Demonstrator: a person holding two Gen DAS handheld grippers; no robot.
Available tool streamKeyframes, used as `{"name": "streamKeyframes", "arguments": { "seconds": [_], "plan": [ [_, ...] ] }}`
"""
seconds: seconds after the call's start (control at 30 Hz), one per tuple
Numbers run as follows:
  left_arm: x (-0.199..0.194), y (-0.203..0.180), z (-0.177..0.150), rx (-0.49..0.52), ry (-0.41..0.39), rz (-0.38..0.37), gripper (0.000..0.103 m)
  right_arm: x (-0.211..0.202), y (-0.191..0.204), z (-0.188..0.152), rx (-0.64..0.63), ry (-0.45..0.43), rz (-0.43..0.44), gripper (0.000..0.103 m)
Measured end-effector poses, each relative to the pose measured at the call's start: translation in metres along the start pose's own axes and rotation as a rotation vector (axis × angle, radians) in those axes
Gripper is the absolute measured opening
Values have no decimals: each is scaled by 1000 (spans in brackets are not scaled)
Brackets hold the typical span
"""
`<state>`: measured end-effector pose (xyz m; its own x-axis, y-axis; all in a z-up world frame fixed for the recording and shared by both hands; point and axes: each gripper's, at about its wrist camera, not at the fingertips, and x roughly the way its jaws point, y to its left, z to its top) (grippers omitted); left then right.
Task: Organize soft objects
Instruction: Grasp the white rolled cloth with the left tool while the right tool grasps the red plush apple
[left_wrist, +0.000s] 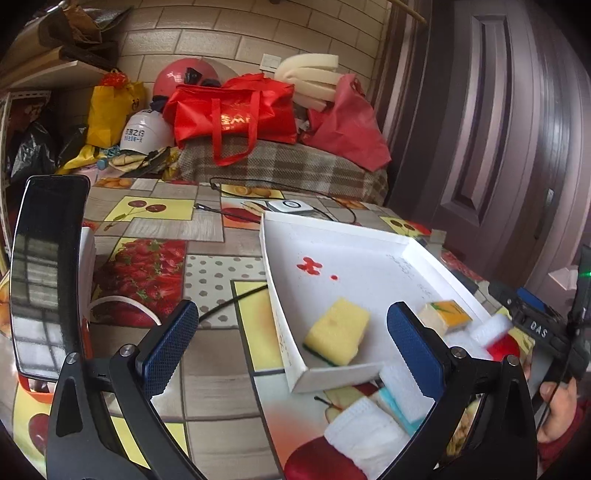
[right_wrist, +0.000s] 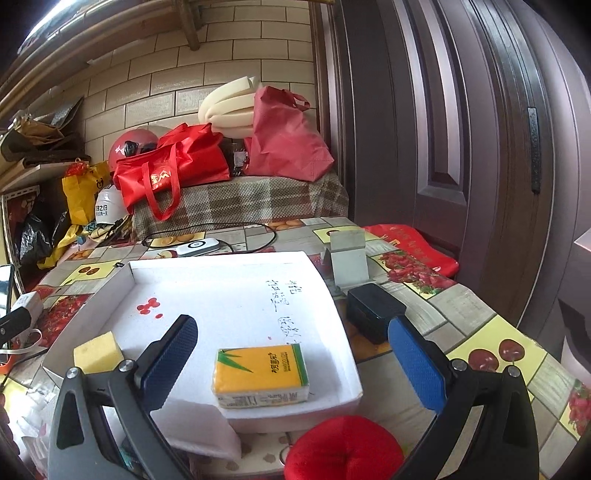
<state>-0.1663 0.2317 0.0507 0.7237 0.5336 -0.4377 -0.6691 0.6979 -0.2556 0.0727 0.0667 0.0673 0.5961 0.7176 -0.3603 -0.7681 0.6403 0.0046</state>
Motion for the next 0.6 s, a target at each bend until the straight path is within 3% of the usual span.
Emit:
{"name": "streamKeyframes", "arguments": {
  "seconds": [0.17,0.33,0.47,0.6],
  "plan": [
    [-11,-21,-18,111,106,-31,103,-10,-20,-6,18,42,-7,103],
    [-21,-30,-36,143,200,-91,103,-24,-54,-17,33,134,-8,103],
    [-18,-41,-42,190,252,-116,103,-23,-73,-29,28,276,81,103],
    [-16,-51,-44,238,266,-109,91,-24,-60,-31,-30,299,132,103]
  ]
}}
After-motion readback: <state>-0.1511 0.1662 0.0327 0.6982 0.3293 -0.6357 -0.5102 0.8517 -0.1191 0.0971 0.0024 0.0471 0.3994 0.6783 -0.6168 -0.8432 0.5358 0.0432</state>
